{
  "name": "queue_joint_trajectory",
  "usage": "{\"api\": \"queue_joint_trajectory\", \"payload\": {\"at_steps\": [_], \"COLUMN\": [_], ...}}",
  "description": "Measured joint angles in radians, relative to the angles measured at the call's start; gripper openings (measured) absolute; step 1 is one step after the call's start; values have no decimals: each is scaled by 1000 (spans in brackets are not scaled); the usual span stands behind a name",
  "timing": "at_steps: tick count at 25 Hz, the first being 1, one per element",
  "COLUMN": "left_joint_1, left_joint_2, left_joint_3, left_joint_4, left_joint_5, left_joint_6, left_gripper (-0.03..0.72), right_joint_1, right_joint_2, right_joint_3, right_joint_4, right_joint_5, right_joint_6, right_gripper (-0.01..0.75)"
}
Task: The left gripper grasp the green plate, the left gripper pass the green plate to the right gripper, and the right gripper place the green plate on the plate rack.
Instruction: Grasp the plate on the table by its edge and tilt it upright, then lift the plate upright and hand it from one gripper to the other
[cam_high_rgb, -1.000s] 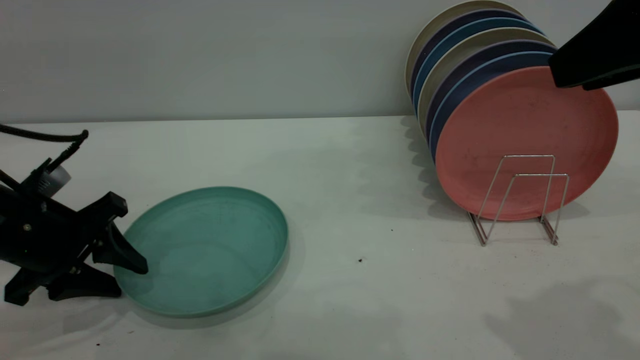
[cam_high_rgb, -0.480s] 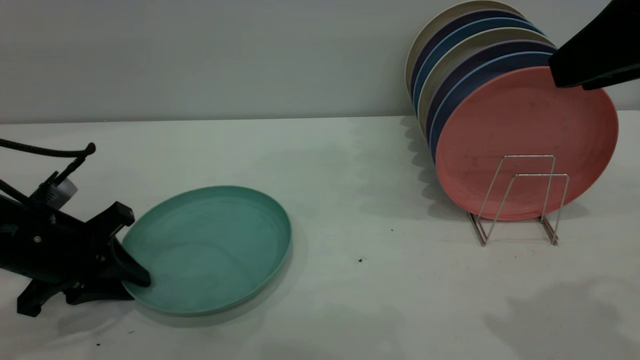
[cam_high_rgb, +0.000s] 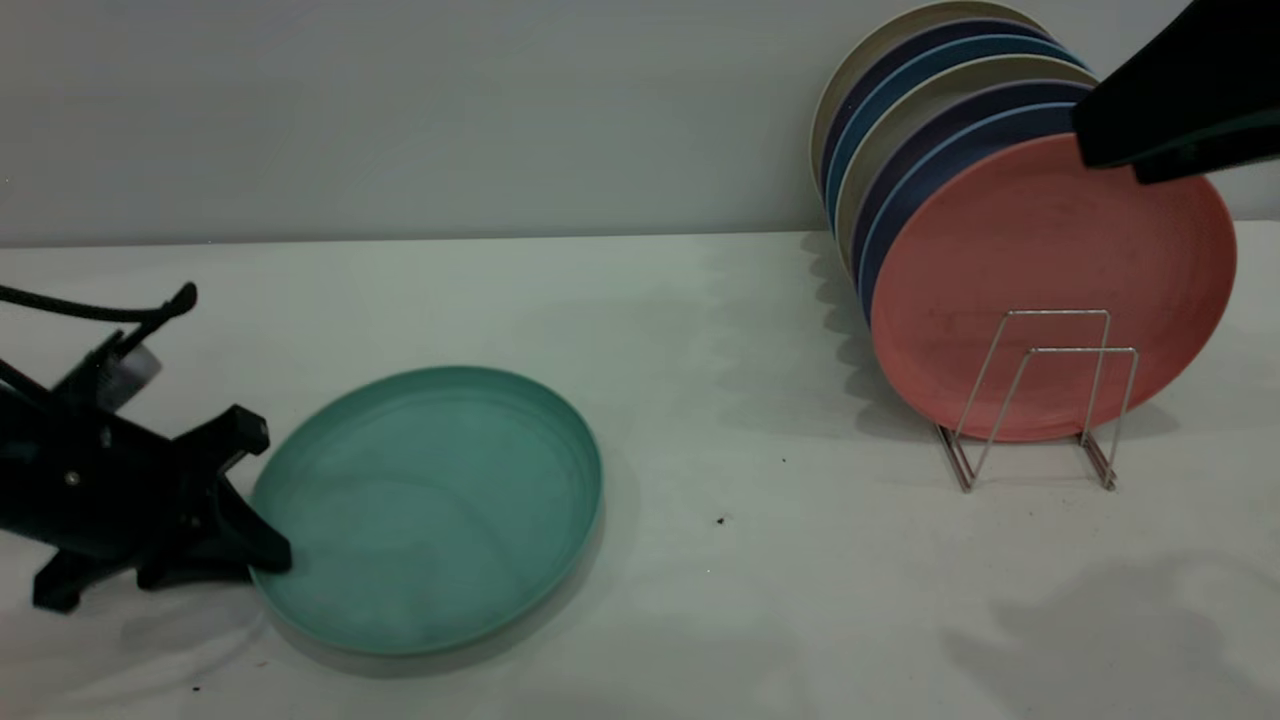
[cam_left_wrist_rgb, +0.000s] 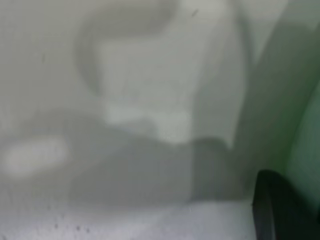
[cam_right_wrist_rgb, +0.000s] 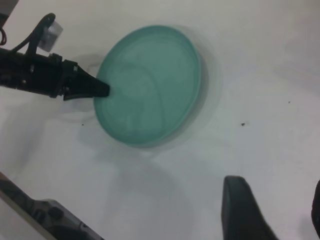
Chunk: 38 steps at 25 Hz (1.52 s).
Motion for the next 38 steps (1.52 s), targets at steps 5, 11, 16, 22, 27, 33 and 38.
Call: {"api": "queue_joint_trajectory", "payload": {"at_steps": [5, 11, 16, 22, 27, 33, 38], "left_joint_1": [0, -2, -56, -174, -232, -263, -267], "left_joint_2": [-77, -118, -118, -118, -118, -118, -118], "left_joint_3": [-32, -57, -60, -60, -60, -60, -60], "left_joint_4": [7, 22, 38, 21, 19, 18, 18], "left_joint_5": [-5, 171, 183, 182, 179, 182, 140], "left_joint_6": [92, 106, 77, 75, 53, 46, 27], "left_gripper": [18, 18, 18, 18, 18, 18, 17], "right_joint_1": [0, 0, 46, 140, 145, 145, 145], "right_joint_2": [111, 286, 423, 542, 576, 578, 578], "right_joint_3": [0, -1, -6, -47, -70, -73, -76], "right_joint_4": [100, 416, 603, 638, 642, 643, 645], "right_joint_5": [-2, 30, 102, 88, 73, -17, -45], "right_joint_6": [-91, -390, -577, -651, -655, -664, -664], "right_gripper": [363, 363, 363, 351, 326, 320, 320]}}
